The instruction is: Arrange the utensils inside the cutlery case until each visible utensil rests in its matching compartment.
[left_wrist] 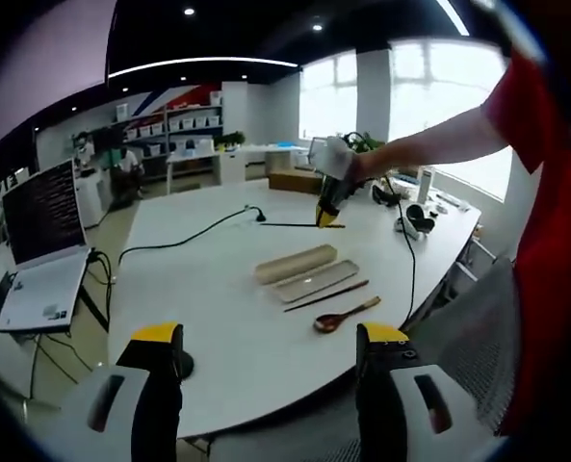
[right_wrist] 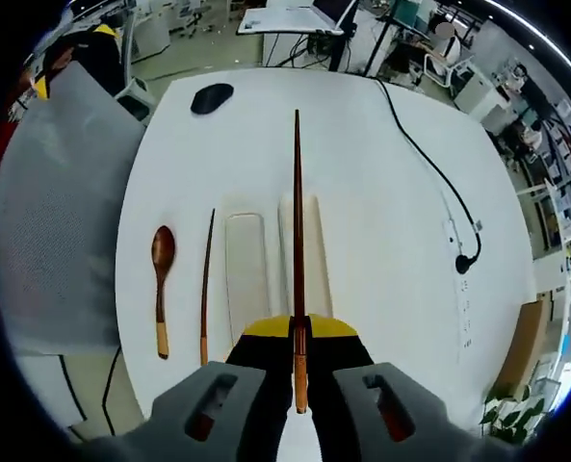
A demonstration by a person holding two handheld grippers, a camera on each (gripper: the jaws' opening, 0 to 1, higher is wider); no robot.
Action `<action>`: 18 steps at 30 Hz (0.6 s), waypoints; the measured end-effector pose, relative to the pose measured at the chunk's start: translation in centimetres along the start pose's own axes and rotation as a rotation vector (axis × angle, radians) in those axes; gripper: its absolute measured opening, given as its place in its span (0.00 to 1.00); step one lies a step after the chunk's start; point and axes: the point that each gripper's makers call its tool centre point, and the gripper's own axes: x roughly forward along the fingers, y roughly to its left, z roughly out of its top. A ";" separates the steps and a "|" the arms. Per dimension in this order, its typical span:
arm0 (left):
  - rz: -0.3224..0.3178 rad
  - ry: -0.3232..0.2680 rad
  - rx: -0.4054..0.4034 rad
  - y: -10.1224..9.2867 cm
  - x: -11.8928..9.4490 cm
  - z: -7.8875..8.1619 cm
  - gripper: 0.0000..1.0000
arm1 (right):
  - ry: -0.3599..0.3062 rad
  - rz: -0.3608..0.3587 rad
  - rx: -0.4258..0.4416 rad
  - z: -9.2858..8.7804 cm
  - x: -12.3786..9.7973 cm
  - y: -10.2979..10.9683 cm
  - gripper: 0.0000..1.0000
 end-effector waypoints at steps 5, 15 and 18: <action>0.014 0.003 -0.007 0.5 -0.3 -0.2 0.76 | 0.001 0.009 0.015 0.1 0.6 -0.1 0.00; 0.019 0.003 -0.010 0.7 -0.4 -0.3 0.76 | -0.060 -0.076 0.054 0.4 1.7 -1.4 0.00; 0.011 0.008 0.003 0.5 -0.3 -0.2 0.76 | -0.098 -0.082 0.051 0.5 2.7 -1.1 0.00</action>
